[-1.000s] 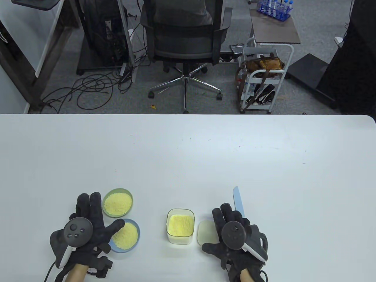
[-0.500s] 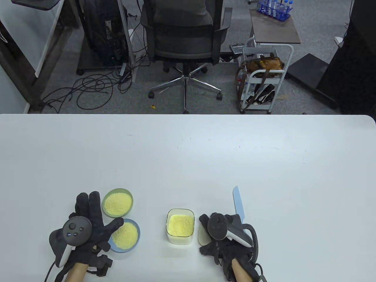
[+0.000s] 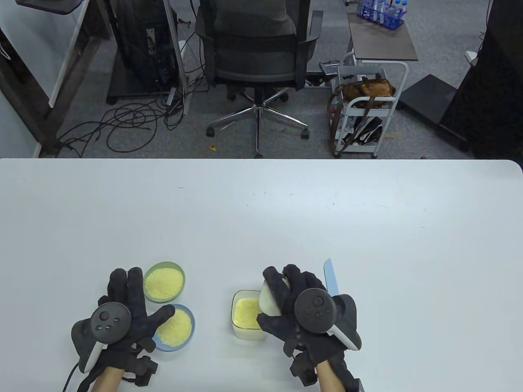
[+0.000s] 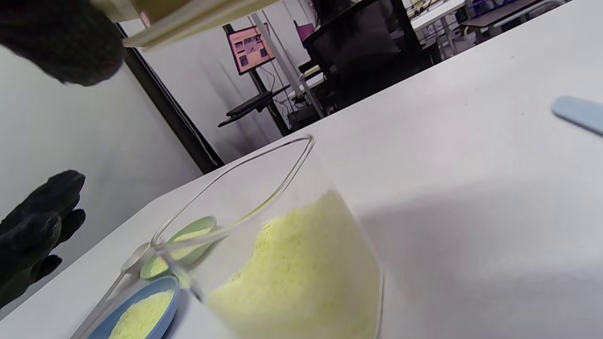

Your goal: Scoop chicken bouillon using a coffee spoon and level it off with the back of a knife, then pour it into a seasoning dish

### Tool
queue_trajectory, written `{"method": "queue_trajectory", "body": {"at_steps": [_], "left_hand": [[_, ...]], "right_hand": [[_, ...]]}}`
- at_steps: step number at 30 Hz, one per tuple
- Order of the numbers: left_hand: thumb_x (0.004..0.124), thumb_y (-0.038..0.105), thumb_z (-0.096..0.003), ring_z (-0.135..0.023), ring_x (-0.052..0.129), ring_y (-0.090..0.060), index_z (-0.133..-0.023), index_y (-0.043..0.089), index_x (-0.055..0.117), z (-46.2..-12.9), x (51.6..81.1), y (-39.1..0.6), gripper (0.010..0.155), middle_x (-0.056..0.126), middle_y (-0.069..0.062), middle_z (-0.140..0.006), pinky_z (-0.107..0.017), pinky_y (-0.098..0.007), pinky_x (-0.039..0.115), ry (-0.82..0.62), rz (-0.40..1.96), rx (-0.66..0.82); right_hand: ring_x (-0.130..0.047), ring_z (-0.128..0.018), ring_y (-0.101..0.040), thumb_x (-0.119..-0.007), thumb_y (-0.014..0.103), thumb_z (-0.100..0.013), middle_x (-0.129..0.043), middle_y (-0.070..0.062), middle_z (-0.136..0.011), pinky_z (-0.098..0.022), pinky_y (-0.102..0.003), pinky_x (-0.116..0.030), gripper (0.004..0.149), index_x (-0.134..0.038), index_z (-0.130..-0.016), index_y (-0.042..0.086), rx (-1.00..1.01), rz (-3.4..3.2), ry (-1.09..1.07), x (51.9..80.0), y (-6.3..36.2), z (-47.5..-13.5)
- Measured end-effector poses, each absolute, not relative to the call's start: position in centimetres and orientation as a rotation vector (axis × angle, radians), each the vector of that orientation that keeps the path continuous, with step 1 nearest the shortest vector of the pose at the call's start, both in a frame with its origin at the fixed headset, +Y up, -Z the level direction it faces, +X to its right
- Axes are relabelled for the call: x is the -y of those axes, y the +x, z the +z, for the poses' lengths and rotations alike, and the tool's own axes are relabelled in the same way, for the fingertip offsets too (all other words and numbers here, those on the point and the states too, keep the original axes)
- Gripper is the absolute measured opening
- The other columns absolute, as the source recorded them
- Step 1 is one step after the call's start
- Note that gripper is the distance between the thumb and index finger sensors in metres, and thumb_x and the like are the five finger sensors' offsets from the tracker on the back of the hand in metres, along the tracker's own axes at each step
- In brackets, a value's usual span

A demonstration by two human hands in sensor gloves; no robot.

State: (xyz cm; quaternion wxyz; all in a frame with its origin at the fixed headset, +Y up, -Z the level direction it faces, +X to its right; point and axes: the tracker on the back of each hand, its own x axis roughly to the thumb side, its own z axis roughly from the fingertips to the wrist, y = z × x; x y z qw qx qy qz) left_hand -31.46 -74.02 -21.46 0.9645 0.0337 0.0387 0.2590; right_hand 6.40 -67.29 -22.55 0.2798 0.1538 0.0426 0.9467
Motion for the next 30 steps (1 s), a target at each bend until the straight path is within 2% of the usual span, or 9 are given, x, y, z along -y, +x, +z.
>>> {"method": "queue_trajectory", "body": {"at_steps": [4,10,18,24,27,30], "left_hand": [[0.07,0.08,-0.0283,-0.115,0.014,-0.035,-0.108,0.034,0.012,-21.4,74.1,-31.4,0.109,0.001,-0.013,-0.114,-0.072,-0.072,0.019,0.06,0.519,-0.075],[0.07,0.08,-0.0289,-0.114,0.014,-0.035,-0.108,0.033,0.011,-21.4,74.1,-31.3,0.109,0.0,-0.013,-0.114,-0.072,-0.072,0.018,0.058,0.527,-0.07],[0.07,0.08,-0.0289,-0.114,0.014,-0.035,-0.108,0.033,0.011,-21.4,74.1,-31.2,0.109,0.0,-0.013,-0.114,-0.072,-0.072,0.018,0.049,0.519,-0.068],[0.07,0.08,-0.0294,-0.115,0.012,-0.034,-0.108,0.034,0.011,-21.2,73.9,-30.5,0.108,0.0,-0.012,-0.114,-0.072,-0.071,0.017,0.031,0.554,-0.035],[0.068,0.077,-0.0333,-0.115,0.012,-0.033,-0.108,0.035,0.011,-20.8,73.3,-29.6,0.103,-0.001,-0.011,-0.114,-0.072,-0.071,0.016,0.037,0.558,0.001],[0.064,0.073,-0.0389,-0.115,0.013,-0.032,-0.109,0.035,0.014,-20.1,72.4,-28.0,0.094,0.001,-0.01,-0.115,-0.073,-0.07,0.017,0.067,0.602,0.051]], "right_hand": [[-0.031,-0.099,-0.045,-0.085,0.059,-0.043,-0.026,-0.016,-0.116,-0.075,-0.062,-0.019,0.082,-0.037,-0.106,0.038,-0.192,2.598,0.491,68.7,3.2,-23.1],[-0.033,-0.097,-0.046,-0.082,0.062,-0.043,-0.027,-0.018,-0.115,-0.074,-0.063,-0.021,0.083,-0.035,-0.106,0.036,-0.225,2.729,0.494,70.3,1.1,-23.6],[-0.029,-0.097,-0.047,-0.082,0.061,-0.044,-0.023,-0.017,-0.115,-0.073,-0.064,-0.019,0.083,-0.033,-0.106,0.035,-0.293,2.736,0.544,71.5,0.6,-23.6],[-0.022,-0.1,-0.047,-0.08,0.063,-0.044,-0.014,-0.01,-0.117,-0.074,-0.064,-0.014,0.085,-0.027,-0.105,0.038,-0.363,2.675,0.573,72.1,1.2,-23.8],[-0.005,-0.103,-0.048,-0.077,0.068,-0.042,0.001,-0.004,-0.116,-0.074,-0.064,-0.004,0.09,-0.021,-0.105,0.037,-0.43,2.622,0.597,71.9,1.7,-23.8],[-0.006,-0.104,-0.049,-0.072,0.07,-0.042,0.0,-0.005,-0.116,-0.073,-0.065,-0.004,0.089,-0.022,-0.106,0.034,-0.296,2.557,0.584,71.1,2.8,-23.7]]}}
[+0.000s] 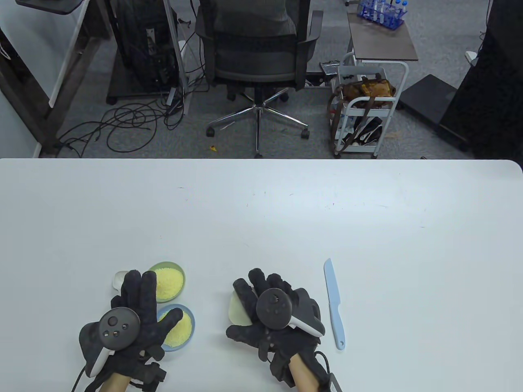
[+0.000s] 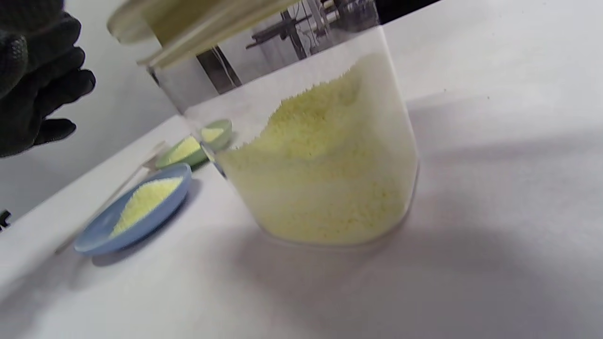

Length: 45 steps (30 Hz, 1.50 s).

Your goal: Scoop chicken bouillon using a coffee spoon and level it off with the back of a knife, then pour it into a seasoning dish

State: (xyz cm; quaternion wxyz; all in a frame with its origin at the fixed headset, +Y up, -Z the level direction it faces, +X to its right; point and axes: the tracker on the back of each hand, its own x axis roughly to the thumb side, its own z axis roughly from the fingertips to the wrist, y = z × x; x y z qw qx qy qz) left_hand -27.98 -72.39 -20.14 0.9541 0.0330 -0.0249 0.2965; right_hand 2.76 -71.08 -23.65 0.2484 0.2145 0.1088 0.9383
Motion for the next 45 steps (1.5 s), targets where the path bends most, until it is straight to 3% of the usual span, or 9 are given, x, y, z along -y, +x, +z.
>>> {"method": "queue_trajectory", "body": {"at_steps": [6,9,15,29,31,41,45], "left_hand": [[0.052,0.06,-0.0457,-0.116,0.01,-0.025,-0.108,0.037,0.019,-20.5,72.2,-22.4,0.075,0.001,-0.002,-0.115,-0.075,-0.064,0.013,-0.037,0.762,0.137],[0.048,0.06,-0.0453,-0.116,0.01,-0.021,-0.108,0.036,0.019,-21.1,72.9,-19.0,0.073,0.002,0.001,-0.115,-0.075,-0.061,0.011,-0.094,0.804,0.175],[0.041,0.063,-0.0419,-0.115,0.007,-0.019,-0.108,0.035,0.017,-22.4,75.3,-15.1,0.076,0.0,0.004,-0.114,-0.076,-0.058,0.008,-0.244,0.855,0.18],[0.039,0.063,-0.0402,-0.114,0.007,-0.021,-0.107,0.033,0.016,-22.6,76.9,-14.5,0.077,-0.001,0.001,-0.114,-0.075,-0.059,0.008,-0.252,0.906,0.18],[0.038,0.063,-0.0403,-0.114,0.004,-0.02,-0.106,0.034,0.01,-22.6,77.4,-14.6,0.077,-0.003,0.001,-0.113,-0.075,-0.059,0.007,-0.257,0.868,0.2],[0.042,0.068,-0.04,-0.114,0.004,-0.022,-0.108,0.034,0.015,-22.6,77.2,-14.9,0.08,-0.002,0.0,-0.113,-0.074,-0.06,0.007,-0.28,0.888,0.201],[0.043,0.069,-0.039,-0.114,0.004,-0.023,-0.107,0.035,0.015,-22.1,76.8,-15.6,0.082,-0.002,-0.001,-0.113,-0.073,-0.06,0.007,-0.189,0.853,0.211]], "right_hand": [[-0.008,-0.104,-0.049,-0.062,0.066,-0.047,-0.009,-0.006,-0.119,-0.072,-0.064,-0.002,0.078,-0.027,-0.107,0.031,-0.206,2.482,0.504,71.3,4.5,-23.7],[-0.011,-0.103,-0.049,-0.055,0.065,-0.049,-0.015,-0.006,-0.119,-0.072,-0.064,-0.002,0.073,-0.029,-0.107,0.029,-0.144,2.406,0.453,72.4,5.3,-23.6],[-0.015,-0.103,-0.049,-0.054,0.059,-0.05,-0.028,-0.009,-0.119,-0.071,-0.062,0.0,0.068,-0.037,-0.106,0.025,-0.123,2.323,0.374,74.7,5.7,-23.5],[-0.02,-0.102,-0.047,-0.054,0.05,-0.052,-0.032,-0.008,-0.117,-0.072,-0.061,-0.001,0.061,-0.036,-0.104,0.025,-0.067,2.323,0.373,76.5,5.1,-23.3],[-0.021,-0.102,-0.046,-0.052,0.051,-0.052,-0.028,-0.007,-0.117,-0.072,-0.061,0.0,0.061,-0.031,-0.104,0.027,-0.078,2.373,0.395,76.6,5.0,-23.2],[-0.018,-0.103,-0.047,-0.054,0.056,-0.051,-0.025,-0.004,-0.118,-0.071,-0.061,0.001,0.065,-0.031,-0.105,0.029,-0.032,2.393,0.382,76.5,5.2,-22.9],[-0.016,-0.103,-0.047,-0.055,0.061,-0.048,-0.021,-0.004,-0.118,-0.071,-0.061,0.002,0.07,-0.028,-0.105,0.029,0.042,2.393,0.41,75.7,5.7,-22.0]]}}
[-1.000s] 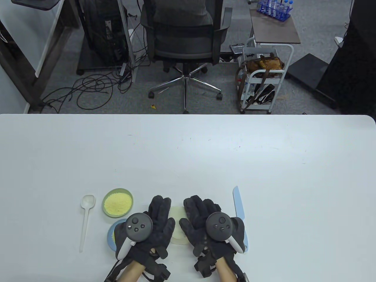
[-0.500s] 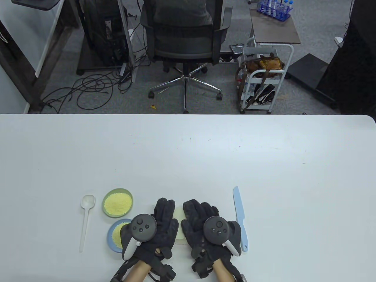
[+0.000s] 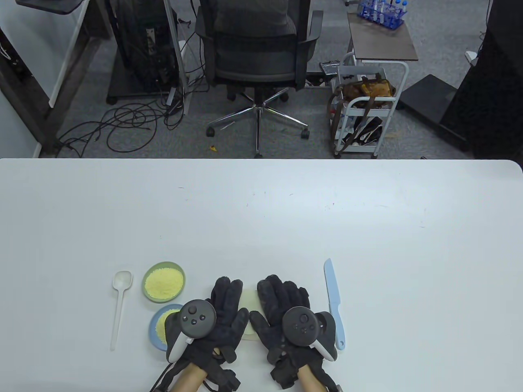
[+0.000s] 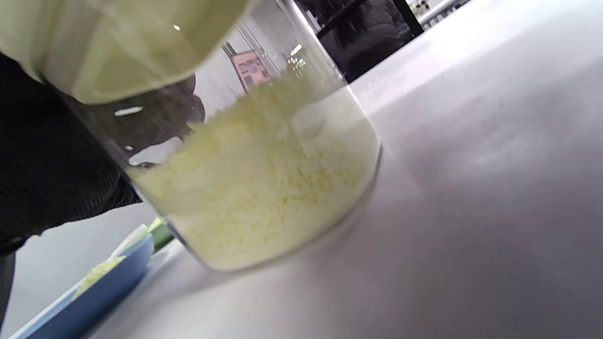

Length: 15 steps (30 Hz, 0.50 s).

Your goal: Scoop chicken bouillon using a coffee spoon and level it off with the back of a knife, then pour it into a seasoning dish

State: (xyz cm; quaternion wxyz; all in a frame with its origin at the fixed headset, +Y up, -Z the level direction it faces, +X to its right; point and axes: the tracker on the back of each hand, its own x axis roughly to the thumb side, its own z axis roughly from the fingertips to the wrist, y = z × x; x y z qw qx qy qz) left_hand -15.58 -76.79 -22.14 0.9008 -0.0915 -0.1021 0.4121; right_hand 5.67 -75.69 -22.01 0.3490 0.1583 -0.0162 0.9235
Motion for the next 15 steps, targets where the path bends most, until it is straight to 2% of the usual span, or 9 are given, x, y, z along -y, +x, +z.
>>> {"method": "queue_trajectory", "body": {"at_steps": [6,15], "left_hand": [[0.044,0.071,-0.0387,-0.114,0.005,-0.024,-0.108,0.035,0.016,-21.3,75.2,-16.9,0.083,-0.001,-0.002,-0.114,-0.073,-0.061,0.007,-0.084,0.852,0.215],[0.044,0.072,-0.0383,-0.114,0.007,-0.024,-0.108,0.034,0.017,-21.2,75.4,-16.7,0.084,-0.001,-0.002,-0.114,-0.073,-0.062,0.007,-0.08,0.839,0.21]], "right_hand": [[-0.018,-0.102,-0.048,-0.056,0.062,-0.048,-0.025,-0.004,-0.119,-0.071,-0.062,0.001,0.07,-0.033,-0.105,0.028,0.189,2.373,0.406,73.9,6.9,-20.4],[-0.017,-0.103,-0.048,-0.056,0.062,-0.047,-0.024,-0.004,-0.119,-0.071,-0.061,0.002,0.071,-0.033,-0.105,0.028,0.181,2.44,0.389,74.3,7.5,-20.4]]}}
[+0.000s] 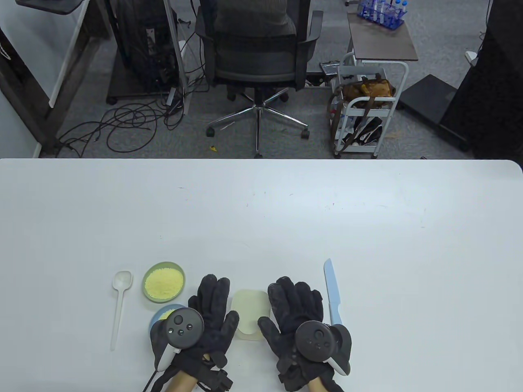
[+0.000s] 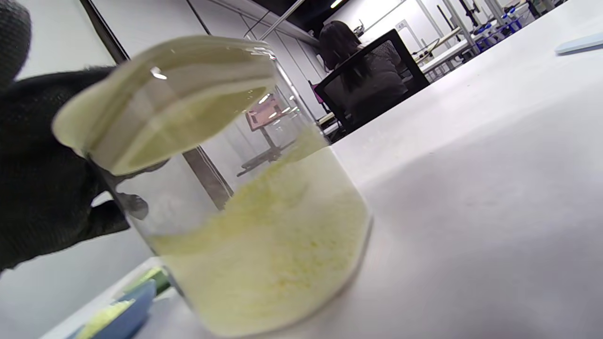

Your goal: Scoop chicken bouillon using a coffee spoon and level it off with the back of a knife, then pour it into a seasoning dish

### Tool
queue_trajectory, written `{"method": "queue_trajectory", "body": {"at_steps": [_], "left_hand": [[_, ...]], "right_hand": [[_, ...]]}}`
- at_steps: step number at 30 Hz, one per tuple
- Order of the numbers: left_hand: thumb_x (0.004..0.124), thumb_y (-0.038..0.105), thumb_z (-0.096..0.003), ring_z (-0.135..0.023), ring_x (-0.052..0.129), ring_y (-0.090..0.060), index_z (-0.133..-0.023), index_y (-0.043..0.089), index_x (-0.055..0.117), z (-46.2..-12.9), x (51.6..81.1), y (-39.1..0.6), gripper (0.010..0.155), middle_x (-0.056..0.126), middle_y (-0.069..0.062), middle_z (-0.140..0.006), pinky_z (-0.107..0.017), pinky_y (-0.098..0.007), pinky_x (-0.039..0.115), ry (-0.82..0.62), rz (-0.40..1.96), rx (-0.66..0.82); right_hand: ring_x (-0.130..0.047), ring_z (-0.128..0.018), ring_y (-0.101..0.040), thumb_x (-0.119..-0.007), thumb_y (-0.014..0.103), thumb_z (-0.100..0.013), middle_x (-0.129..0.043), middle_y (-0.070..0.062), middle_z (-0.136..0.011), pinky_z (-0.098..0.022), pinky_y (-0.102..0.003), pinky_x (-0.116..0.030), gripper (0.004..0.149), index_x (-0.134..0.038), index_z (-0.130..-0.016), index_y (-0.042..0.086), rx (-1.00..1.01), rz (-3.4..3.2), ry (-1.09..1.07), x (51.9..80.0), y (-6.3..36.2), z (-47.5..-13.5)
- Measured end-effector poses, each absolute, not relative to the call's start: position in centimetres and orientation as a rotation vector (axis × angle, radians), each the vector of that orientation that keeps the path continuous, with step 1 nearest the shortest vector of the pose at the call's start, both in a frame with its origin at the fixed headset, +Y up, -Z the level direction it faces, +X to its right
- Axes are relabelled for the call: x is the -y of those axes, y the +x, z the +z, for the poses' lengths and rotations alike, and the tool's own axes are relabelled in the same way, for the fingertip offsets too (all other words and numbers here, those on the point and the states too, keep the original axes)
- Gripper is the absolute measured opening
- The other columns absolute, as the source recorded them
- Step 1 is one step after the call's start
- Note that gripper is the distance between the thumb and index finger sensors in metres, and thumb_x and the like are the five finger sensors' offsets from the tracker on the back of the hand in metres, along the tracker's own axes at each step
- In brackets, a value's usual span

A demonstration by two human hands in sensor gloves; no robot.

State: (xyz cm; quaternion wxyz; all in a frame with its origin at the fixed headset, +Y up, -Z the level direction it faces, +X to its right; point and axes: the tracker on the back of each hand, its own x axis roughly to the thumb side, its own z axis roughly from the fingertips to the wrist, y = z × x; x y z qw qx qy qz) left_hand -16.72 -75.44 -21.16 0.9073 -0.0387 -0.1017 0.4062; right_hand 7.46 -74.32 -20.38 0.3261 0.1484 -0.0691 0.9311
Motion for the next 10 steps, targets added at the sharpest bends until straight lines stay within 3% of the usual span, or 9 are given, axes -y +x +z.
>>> {"method": "queue_trajectory", "body": {"at_steps": [10], "left_hand": [[0.044,0.072,-0.0382,-0.114,0.005,-0.024,-0.108,0.035,0.016,-20.99,75.56,-16.39,0.083,-0.001,-0.002,-0.113,-0.073,-0.061,0.007,-0.071,0.804,0.218]], "right_hand": [[-0.017,-0.103,-0.047,-0.056,0.062,-0.047,-0.025,-0.004,-0.119,-0.071,-0.061,0.002,0.071,-0.033,-0.105,0.028,0.169,2.443,0.404,74.56,7.28,-20.4]]}}
